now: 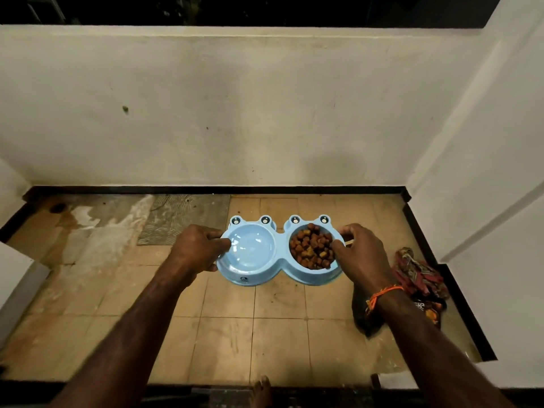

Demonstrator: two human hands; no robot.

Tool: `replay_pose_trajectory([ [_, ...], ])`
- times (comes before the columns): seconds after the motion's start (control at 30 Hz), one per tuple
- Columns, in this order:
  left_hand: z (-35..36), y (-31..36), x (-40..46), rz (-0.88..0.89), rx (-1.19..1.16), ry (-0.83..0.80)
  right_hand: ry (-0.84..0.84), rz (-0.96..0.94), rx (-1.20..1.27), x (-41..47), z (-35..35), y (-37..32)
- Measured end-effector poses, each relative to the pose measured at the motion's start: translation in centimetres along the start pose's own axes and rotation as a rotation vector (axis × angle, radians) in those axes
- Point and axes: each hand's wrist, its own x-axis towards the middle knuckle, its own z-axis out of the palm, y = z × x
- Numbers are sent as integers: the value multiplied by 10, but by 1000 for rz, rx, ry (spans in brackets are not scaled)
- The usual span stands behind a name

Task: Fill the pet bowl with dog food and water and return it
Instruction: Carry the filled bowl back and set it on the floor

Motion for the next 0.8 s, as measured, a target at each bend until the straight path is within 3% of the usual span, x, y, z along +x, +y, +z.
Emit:
replay_pose_trajectory([
  [0.33, 24, 19, 121, -38, 3, -37, -48, 59, 37, 109, 48, 14],
  [0.8, 115, -3, 341, -90, -47, -39, -110, 63, 97, 309, 169, 95],
])
